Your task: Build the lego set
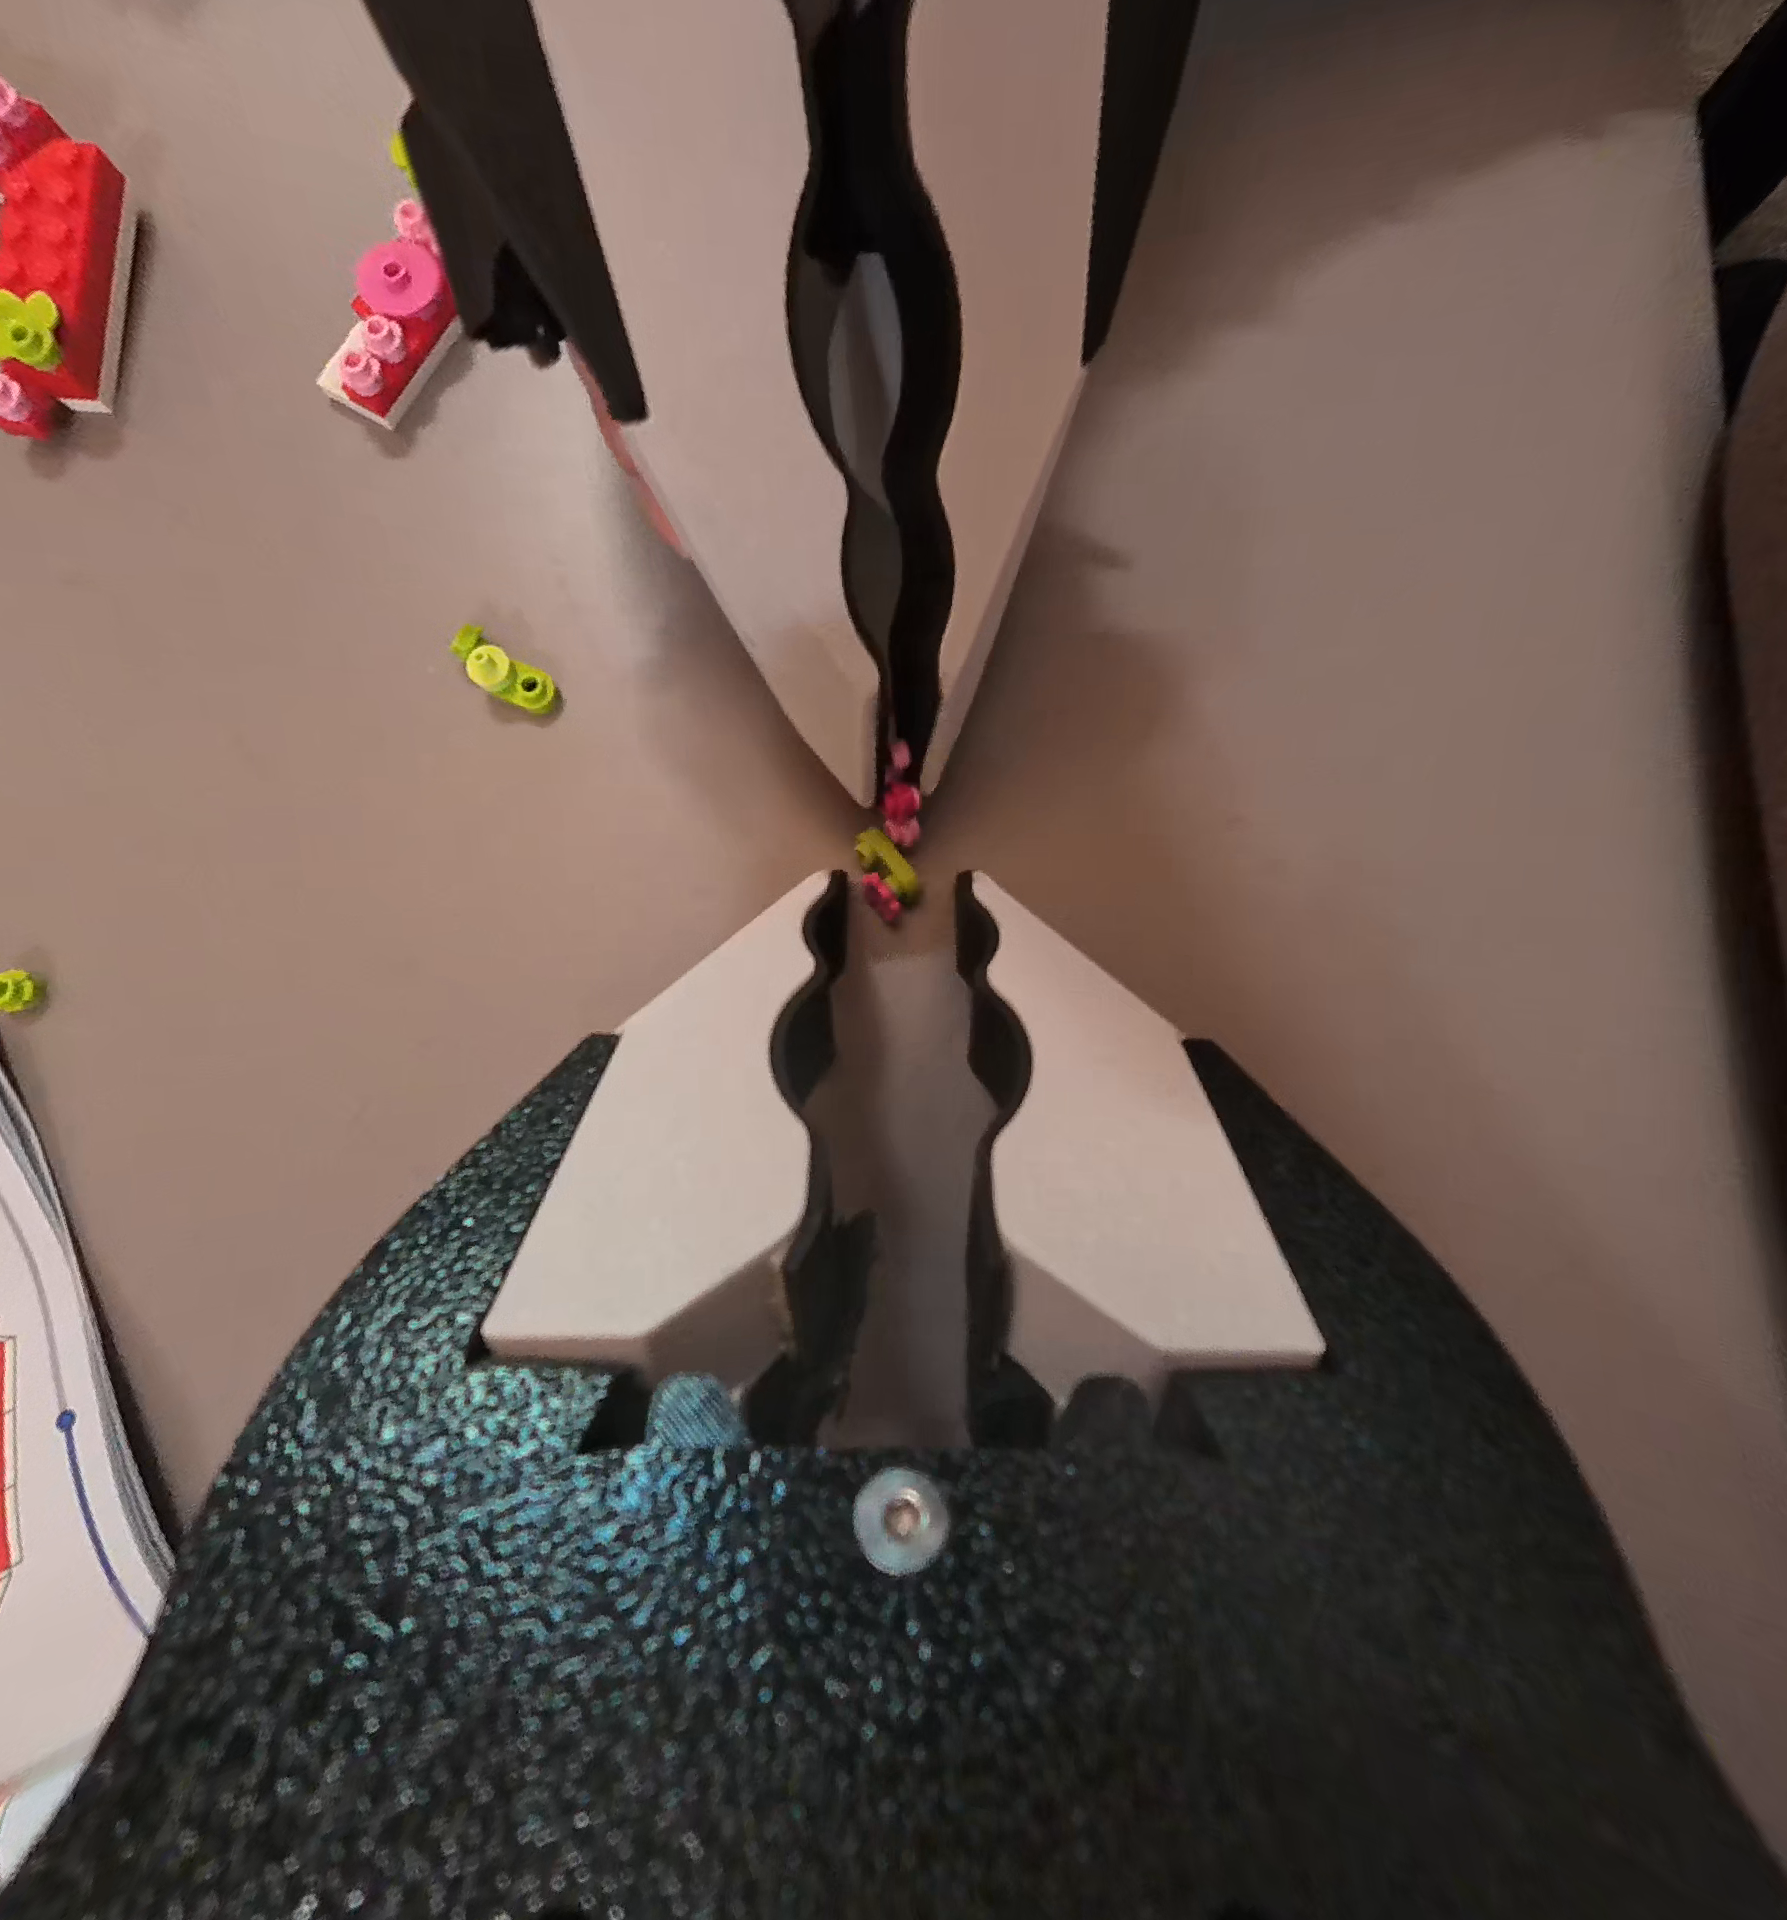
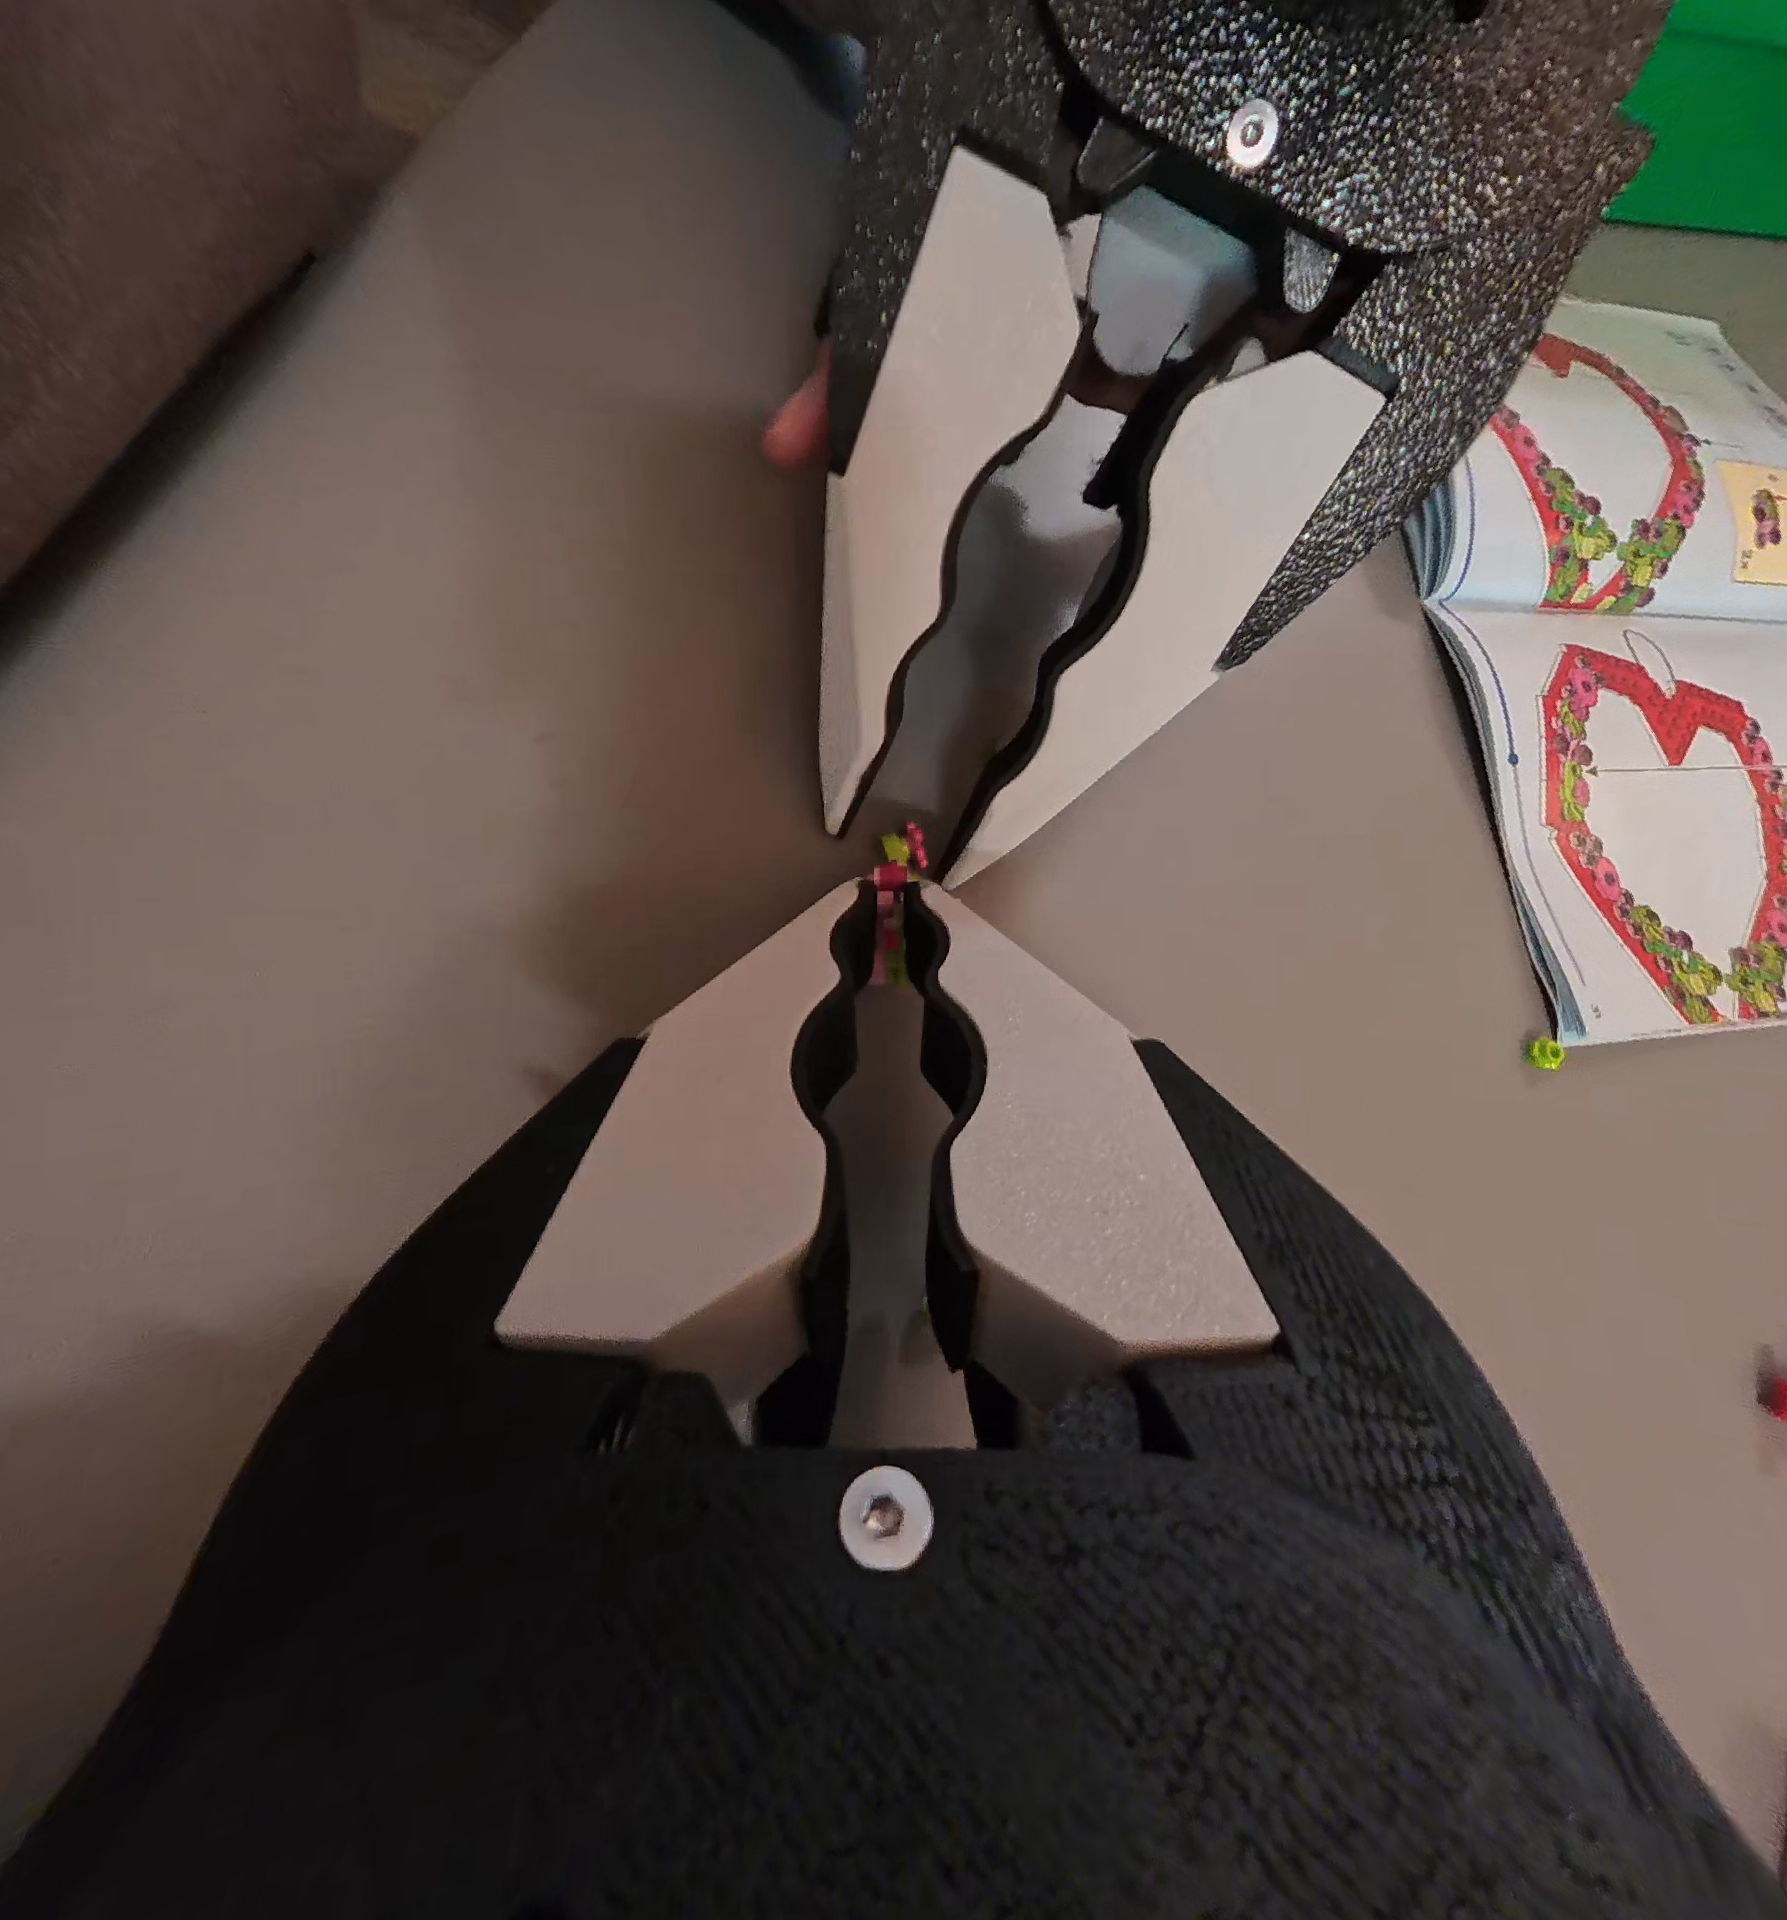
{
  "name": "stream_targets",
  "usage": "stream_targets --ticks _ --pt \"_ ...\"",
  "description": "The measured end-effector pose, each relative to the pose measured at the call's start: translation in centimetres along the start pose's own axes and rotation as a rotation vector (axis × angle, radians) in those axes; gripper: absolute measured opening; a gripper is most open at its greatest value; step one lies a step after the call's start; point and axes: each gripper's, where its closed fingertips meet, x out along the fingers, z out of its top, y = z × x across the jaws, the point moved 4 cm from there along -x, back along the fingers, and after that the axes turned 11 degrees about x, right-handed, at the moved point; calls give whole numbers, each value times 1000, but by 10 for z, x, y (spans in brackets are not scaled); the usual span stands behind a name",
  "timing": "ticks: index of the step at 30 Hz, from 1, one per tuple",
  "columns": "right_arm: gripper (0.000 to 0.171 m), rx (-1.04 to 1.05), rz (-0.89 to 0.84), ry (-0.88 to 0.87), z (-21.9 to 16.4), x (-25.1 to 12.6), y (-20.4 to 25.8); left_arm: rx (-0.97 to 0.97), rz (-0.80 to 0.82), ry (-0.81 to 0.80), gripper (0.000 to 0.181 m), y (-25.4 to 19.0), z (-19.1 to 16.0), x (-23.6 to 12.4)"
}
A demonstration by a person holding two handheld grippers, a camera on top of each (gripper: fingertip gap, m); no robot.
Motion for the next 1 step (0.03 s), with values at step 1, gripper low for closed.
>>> stream_targets --ticks 1 --pt "3 -7 10 3 0 1 -1 2 -2 -1 19 0 0 0"
